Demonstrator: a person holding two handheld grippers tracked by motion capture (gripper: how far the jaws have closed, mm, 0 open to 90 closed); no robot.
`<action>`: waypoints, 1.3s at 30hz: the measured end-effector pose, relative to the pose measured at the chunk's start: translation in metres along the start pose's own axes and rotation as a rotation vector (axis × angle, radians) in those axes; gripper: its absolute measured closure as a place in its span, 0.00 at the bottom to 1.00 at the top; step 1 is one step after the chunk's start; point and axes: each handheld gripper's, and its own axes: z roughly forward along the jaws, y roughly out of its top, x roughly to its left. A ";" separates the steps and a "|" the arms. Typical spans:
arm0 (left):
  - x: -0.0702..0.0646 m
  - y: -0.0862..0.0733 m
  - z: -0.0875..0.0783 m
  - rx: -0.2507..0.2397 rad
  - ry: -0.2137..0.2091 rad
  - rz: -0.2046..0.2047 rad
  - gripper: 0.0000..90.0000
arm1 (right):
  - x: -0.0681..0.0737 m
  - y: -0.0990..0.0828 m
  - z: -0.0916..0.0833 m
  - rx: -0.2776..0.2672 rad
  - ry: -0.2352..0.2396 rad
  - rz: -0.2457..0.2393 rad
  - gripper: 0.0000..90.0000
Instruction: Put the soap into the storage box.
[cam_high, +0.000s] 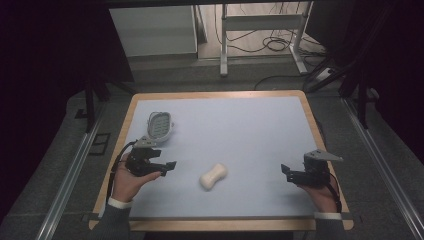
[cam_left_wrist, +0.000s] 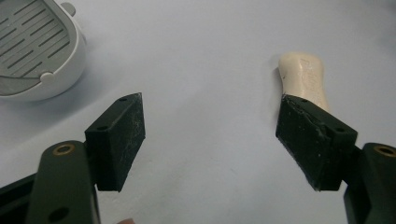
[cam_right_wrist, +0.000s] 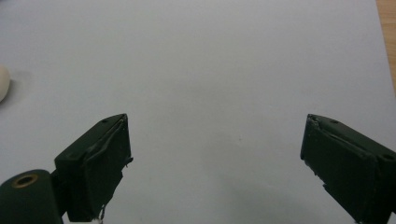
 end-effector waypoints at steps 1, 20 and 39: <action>0.000 0.001 0.000 0.000 0.000 -0.001 0.27 | 0.000 0.000 0.000 0.000 -0.001 0.001 0.09; -0.020 0.025 0.008 0.038 -0.022 0.051 0.26 | -0.001 -0.002 -0.003 -0.003 -0.007 0.002 0.09; -0.040 0.041 0.030 0.093 -0.030 0.091 0.25 | -0.003 -0.002 -0.004 -0.004 -0.015 0.000 0.09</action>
